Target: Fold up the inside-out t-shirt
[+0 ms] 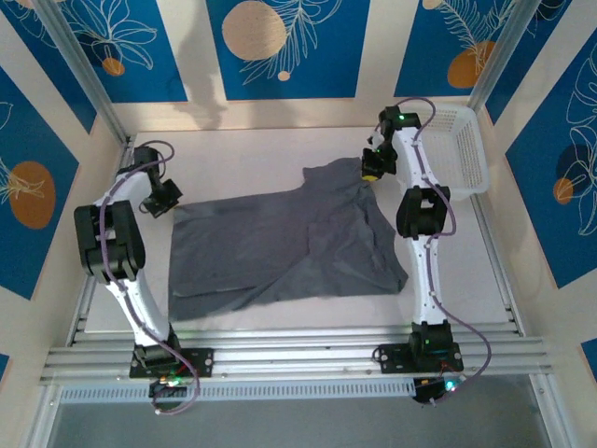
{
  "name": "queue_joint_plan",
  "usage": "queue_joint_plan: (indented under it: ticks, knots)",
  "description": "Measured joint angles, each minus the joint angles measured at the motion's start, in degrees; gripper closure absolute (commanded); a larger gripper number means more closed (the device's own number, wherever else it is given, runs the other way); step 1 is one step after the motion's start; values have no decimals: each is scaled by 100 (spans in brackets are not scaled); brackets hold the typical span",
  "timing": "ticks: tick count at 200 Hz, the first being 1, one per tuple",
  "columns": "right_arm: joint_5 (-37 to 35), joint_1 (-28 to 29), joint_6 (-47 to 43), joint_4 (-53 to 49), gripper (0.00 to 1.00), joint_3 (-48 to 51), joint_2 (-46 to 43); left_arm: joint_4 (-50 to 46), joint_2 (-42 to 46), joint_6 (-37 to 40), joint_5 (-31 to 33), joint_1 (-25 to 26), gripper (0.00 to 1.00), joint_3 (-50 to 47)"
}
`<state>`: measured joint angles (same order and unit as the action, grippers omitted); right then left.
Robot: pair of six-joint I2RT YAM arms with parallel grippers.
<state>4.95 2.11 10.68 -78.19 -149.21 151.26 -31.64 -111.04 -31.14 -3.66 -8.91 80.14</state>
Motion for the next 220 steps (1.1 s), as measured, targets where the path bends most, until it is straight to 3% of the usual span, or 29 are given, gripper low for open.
queue_joint_plan:
  ticks: [57,134,177,220]
  knots:
    - [319,2,52,592,100,1305,-1309,114,632,-46,-188,-4,100,-721]
    - [472,17,588,2124,100,4743,-2833,232,2271,-177,-11,-9,100,-1941]
    - [442,11,737,2435,100,5202,-3204,249,2702,-216,50,-9,100,-2540]
    - [396,11,1102,3259,100,6384,-4586,348,3571,-352,245,-9,100,-3073]
